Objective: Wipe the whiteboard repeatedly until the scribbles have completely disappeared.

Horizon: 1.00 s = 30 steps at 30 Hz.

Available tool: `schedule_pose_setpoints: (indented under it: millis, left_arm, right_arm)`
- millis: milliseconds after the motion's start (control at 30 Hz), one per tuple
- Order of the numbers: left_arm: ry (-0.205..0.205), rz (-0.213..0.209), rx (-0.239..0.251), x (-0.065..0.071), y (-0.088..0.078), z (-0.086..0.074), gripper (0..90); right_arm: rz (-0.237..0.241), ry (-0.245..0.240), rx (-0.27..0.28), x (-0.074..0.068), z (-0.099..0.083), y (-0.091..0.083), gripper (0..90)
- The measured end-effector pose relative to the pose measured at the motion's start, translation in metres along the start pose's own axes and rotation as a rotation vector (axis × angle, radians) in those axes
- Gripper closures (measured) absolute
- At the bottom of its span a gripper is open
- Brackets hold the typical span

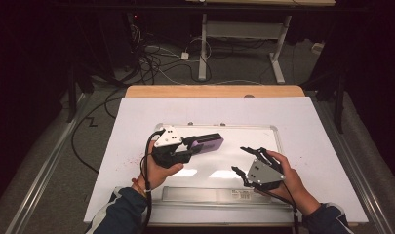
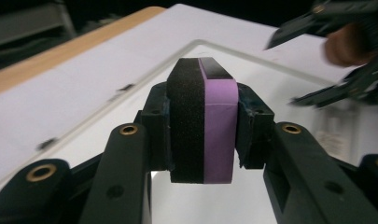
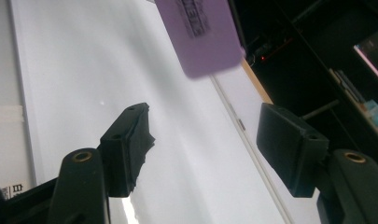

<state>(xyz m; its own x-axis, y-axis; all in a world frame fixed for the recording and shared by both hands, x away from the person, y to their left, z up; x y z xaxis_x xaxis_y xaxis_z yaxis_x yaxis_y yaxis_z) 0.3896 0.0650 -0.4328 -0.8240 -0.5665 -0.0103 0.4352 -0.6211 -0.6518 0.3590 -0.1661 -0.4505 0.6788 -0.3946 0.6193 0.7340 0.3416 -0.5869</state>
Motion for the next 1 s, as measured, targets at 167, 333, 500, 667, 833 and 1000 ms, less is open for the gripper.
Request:
schedule_pose_setpoints:
  millis: [167,333,500,667,833,1000]
  left_arm:
    - [-0.035,0.092,-0.002,-0.013,-0.002,-0.014,61.3]
    - [-0.043,0.148,-0.036,-0.02,-0.001,-0.022,61.3]
    - [-0.032,0.187,-0.036,-0.023,-0.001,-0.025,61.3]
    - [-0.006,0.211,-0.044,-0.021,-0.001,-0.024,61.3]
    - [0.004,0.22,-0.047,-0.019,-0.001,-0.025,61.3]
    - [-0.001,0.213,-0.057,-0.02,-0.001,-0.026,61.3]
  right_arm:
    - [0.031,0.088,-0.014,0.009,-0.01,-0.003,33.5]
    - [0.042,0.145,-0.022,0.017,-0.021,-0.008,33.0]
    - [0.034,0.177,-0.032,0.024,-0.031,-0.013,33.0]
    - [0.042,0.201,-0.036,0.027,-0.038,-0.016,33.0]
    - [0.052,0.204,-0.043,0.025,-0.04,-0.014,33.0]
    - [0.061,0.193,-0.045,0.022,-0.039,-0.013,33.2]
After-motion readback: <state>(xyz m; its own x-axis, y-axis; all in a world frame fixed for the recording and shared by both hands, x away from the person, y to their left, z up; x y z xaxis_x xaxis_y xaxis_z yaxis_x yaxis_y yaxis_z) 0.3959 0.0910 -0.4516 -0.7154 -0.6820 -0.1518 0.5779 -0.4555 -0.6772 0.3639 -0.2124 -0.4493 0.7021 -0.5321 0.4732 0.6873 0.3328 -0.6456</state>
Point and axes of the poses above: each handheld gripper's, and its own axes: y roughly forward along the jaws, z roughly out of its top, x roughly to its right, the point moved 6 cm from there along y, roughly forward along the jaws, and after that the axes turned 15 degrees about -x, right-handed, at the moved point
